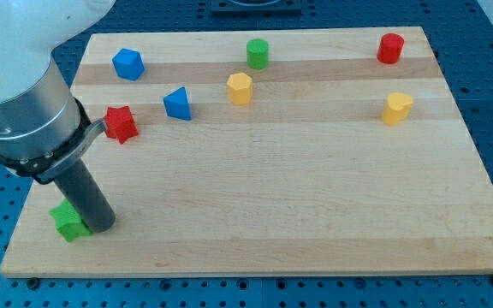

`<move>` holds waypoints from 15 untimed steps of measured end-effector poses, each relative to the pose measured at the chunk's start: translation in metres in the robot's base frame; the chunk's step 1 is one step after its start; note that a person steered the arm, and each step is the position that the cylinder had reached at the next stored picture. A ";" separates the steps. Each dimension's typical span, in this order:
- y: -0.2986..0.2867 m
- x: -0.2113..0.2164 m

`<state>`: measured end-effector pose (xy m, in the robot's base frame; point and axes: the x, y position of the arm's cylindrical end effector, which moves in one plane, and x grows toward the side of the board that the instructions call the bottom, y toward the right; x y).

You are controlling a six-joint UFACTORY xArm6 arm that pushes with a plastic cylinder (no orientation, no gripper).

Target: Move the yellow hexagon towards the down

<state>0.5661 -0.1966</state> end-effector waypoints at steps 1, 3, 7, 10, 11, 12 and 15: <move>-0.002 0.003; 0.061 0.003; 0.143 -0.058; 0.145 -0.151; 0.139 -0.169; 0.139 -0.238; 0.176 -0.267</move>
<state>0.2989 -0.0209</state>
